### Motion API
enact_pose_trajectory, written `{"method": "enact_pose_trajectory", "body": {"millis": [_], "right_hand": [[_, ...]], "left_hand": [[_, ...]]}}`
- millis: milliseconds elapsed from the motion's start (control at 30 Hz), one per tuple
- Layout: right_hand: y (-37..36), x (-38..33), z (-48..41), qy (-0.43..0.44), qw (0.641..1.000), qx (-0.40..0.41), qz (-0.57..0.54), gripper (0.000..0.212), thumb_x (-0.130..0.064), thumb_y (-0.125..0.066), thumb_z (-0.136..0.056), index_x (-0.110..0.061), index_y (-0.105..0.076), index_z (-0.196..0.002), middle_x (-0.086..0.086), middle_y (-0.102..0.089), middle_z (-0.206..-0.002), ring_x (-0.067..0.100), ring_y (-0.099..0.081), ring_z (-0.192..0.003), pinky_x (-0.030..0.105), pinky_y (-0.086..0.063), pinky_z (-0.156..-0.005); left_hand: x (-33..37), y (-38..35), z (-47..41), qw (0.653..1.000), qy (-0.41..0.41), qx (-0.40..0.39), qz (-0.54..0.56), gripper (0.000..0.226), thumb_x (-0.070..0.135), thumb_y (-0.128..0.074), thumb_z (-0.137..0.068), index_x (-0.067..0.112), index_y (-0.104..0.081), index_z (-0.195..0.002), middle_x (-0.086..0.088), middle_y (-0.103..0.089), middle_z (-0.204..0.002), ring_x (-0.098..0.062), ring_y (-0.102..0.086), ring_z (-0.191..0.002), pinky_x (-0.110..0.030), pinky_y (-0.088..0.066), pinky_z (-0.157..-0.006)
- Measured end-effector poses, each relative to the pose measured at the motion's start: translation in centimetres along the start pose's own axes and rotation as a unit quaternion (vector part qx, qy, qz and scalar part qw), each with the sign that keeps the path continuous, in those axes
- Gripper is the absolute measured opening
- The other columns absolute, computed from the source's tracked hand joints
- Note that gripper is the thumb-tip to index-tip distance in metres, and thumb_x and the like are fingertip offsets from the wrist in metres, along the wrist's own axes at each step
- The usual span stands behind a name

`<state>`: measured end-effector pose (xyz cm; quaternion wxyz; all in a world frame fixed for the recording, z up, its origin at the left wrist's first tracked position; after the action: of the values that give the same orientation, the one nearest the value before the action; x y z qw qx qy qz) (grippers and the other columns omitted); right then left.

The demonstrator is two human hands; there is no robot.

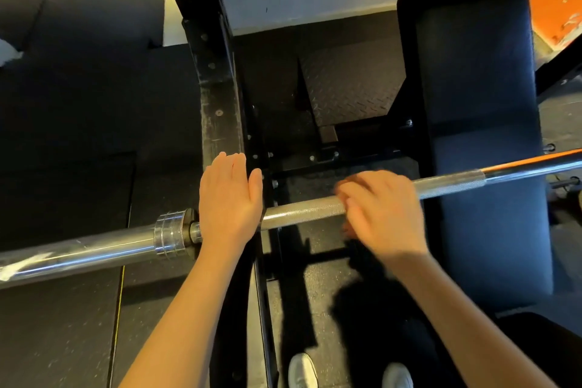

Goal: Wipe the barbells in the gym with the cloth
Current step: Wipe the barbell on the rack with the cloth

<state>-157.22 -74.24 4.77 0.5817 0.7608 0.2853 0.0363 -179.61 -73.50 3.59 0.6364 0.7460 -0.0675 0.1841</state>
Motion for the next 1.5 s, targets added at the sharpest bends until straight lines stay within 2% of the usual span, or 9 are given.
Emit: {"method": "enact_pose_trajectory", "body": {"millis": [133,367,567,800,933,1033,1233,1400,1500], "right_hand": [[1.4,3.2,1.7,-0.242,0.962,0.122,-0.020,0.026,-0.020,-0.048,-0.089,-0.012,-0.073,-0.089,0.004,-0.064,-0.095,0.027,-0.055,-0.097,0.055,-0.036,-0.102],[0.3,0.4,1.5,0.014,0.999,0.024,0.034,0.030,-0.026,-0.047,-0.093,-0.017,-0.071,-0.106,0.003,-0.066,-0.103,0.028,-0.060,-0.095,0.043,-0.044,-0.080],[2.3,5.2,2.8,-0.265,0.953,0.143,-0.024,0.030,-0.016,-0.045,-0.090,-0.008,-0.071,-0.103,0.008,-0.063,-0.100,0.029,-0.055,-0.102,0.050,-0.034,-0.103],[1.1,2.3,2.4,-0.062,0.998,0.006,0.022,0.033,-0.026,-0.049,-0.089,-0.016,-0.065,-0.116,0.000,-0.067,-0.105,0.023,-0.061,-0.096,0.037,-0.041,-0.081],[4.2,8.9,3.0,-0.228,0.971,0.078,0.009,0.025,-0.020,-0.049,-0.089,-0.017,-0.067,-0.106,0.000,-0.065,-0.102,0.024,-0.056,-0.104,0.043,-0.025,-0.109],[2.5,6.1,2.9,-0.287,0.950,0.115,-0.036,0.027,-0.017,-0.045,-0.087,-0.015,-0.071,-0.096,0.000,-0.065,-0.097,0.021,-0.056,-0.099,0.041,-0.037,-0.099],[2.3,3.6,1.8,-0.046,0.998,0.033,-0.016,0.026,-0.021,-0.047,-0.090,-0.019,-0.073,-0.094,-0.004,-0.067,-0.089,0.020,-0.060,-0.085,0.040,-0.043,-0.077],[6.1,12.0,3.6,-0.275,0.952,0.132,-0.033,0.026,-0.020,-0.045,-0.093,-0.018,-0.070,-0.101,-0.005,-0.064,-0.096,0.018,-0.056,-0.101,0.038,-0.019,-0.114],[3.3,7.5,2.9,-0.293,0.948,0.118,-0.046,0.025,-0.013,-0.046,-0.091,-0.018,-0.070,-0.085,-0.007,-0.061,-0.082,0.018,-0.057,-0.084,0.038,-0.040,-0.095]], "left_hand": [[0.1,-0.2,0.5,1.000,-0.015,-0.009,-0.016,0.044,0.042,-0.024,-0.097,0.014,-0.055,-0.111,0.001,-0.054,-0.103,-0.020,-0.053,-0.105,-0.041,-0.044,-0.096],[4.4,-2.9,1.2,0.994,-0.051,-0.092,-0.026,0.036,0.043,-0.027,-0.096,0.019,-0.053,-0.101,0.005,-0.053,-0.107,-0.024,-0.047,-0.119,-0.044,-0.039,-0.102],[4.3,-4.0,1.8,0.989,-0.034,-0.129,-0.072,0.071,0.050,-0.009,-0.093,0.015,-0.035,-0.149,0.001,-0.038,-0.152,-0.021,-0.013,-0.148,-0.041,-0.013,-0.121],[4.2,-3.9,1.9,0.988,-0.019,-0.137,-0.072,0.072,0.051,-0.008,-0.092,0.015,-0.037,-0.148,0.001,-0.040,-0.150,-0.020,-0.013,-0.149,-0.040,-0.013,-0.121],[4.3,-3.8,2.3,0.986,-0.014,-0.137,-0.094,0.072,0.051,-0.008,-0.093,0.015,-0.036,-0.149,0.001,-0.038,-0.152,-0.020,-0.013,-0.149,-0.040,-0.011,-0.122],[4.2,-4.0,2.4,0.985,-0.014,-0.138,-0.105,0.069,0.051,-0.010,-0.095,0.016,-0.036,-0.149,0.001,-0.038,-0.152,-0.020,-0.014,-0.149,-0.039,-0.011,-0.122],[4.4,-3.8,2.6,0.984,-0.014,-0.144,-0.106,0.073,0.052,-0.007,-0.092,0.017,-0.037,-0.149,0.002,-0.039,-0.152,-0.019,-0.016,-0.148,-0.039,-0.013,-0.122],[4.6,-3.5,2.8,0.986,-0.019,-0.119,-0.111,0.087,0.057,0.007,-0.085,0.018,-0.042,-0.146,0.002,-0.045,-0.148,-0.021,-0.020,-0.147,-0.039,-0.013,-0.121],[4.7,-3.5,3.1,0.987,-0.019,-0.113,-0.116,0.090,0.057,0.010,-0.083,0.021,-0.044,-0.146,0.003,-0.046,-0.148,-0.020,-0.021,-0.147,-0.039,-0.011,-0.121]]}}
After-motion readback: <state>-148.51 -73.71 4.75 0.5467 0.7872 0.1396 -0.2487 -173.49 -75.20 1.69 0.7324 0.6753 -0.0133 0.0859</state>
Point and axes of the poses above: each hand's wrist, its own z-axis away from the middle knuckle, its own y-axis out of the back of the hand, x = y × z, the point moved 9 cm from there along -z, towards the middle knuckle
